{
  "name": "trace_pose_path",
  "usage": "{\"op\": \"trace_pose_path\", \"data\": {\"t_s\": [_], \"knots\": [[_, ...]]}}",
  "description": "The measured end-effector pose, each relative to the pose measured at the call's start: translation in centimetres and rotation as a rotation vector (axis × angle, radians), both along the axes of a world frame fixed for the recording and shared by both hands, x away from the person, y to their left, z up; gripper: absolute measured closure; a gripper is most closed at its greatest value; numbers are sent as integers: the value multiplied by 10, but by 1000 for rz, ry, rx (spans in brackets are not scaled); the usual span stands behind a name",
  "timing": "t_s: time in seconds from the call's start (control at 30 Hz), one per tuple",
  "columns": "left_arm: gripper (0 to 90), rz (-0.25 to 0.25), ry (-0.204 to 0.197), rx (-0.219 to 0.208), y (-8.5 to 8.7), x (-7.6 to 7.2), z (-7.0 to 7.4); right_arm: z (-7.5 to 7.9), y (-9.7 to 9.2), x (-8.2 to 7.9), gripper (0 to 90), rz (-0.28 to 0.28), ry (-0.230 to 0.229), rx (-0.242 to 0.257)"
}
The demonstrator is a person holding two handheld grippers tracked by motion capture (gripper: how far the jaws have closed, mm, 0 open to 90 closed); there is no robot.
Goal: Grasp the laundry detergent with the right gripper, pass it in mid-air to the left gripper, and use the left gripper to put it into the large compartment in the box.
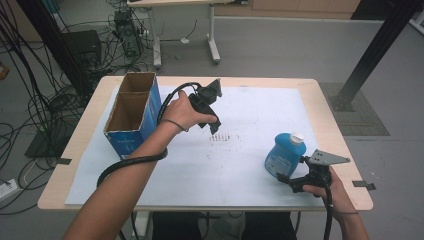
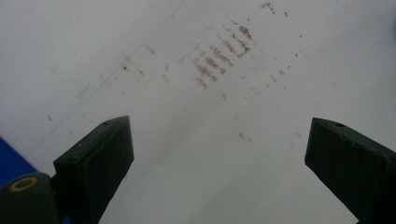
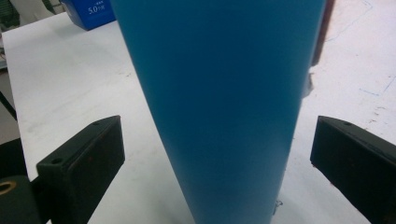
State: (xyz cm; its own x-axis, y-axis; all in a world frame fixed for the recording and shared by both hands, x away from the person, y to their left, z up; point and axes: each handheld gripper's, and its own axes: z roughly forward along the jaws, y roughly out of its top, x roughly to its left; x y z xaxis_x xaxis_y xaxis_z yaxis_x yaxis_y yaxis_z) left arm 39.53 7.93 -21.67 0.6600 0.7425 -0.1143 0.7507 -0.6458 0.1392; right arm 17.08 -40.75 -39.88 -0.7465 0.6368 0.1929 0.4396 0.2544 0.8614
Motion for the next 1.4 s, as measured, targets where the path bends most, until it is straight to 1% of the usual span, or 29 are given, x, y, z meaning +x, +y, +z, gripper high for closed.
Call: {"op": "trace_pose_path", "data": {"t_s": [0.13,0.27,0.3,0.4,0.43,0.47,0.57,0.6,0.8,0.83,1.0,1.23,1.37,1.4], "knots": [[83,1,1,2,0,0,-1,-1,2,0,31,-2,6,2],[83,-1,1,0,1,0,-2,-3,3,0,33,-7,-3,4],[83,-1,1,0,1,0,-2,-4,3,1,35,-7,5,7],[85,0,-4,-3,2,0,-1,-6,4,1,36,-9,-5,7],[84,-3,-4,-1,2,0,-2,-5,5,2,36,-10,5,8],[84,-3,-4,-1,2,0,-2,-5,5,2,36,-10,5,8],[84,0,0,-5,2,1,-3,-9,6,2,36,-16,-12,16],[84,0,1,-5,2,1,-3,-9,7,2,36,-17,-6,19],[84,-7,5,-7,0,1,-5,-12,8,2,36,-20,-8,28],[84,-7,4,-7,0,1,-5,-14,8,3,36,-20,-17,29],[84,-4,6,-4,-1,2,-7,-15,8,3,36,-25,-15,38],[84,-3,7,-8,0,2,-6,-16,8,3,36,-23,-21,38],[83,-7,5,-4,-2,2,-6,-15,7,4,34,-21,-16,39],[83,-8,5,-1,-2,2,-6,-15,7,3,34,-22,-22,39]]}}
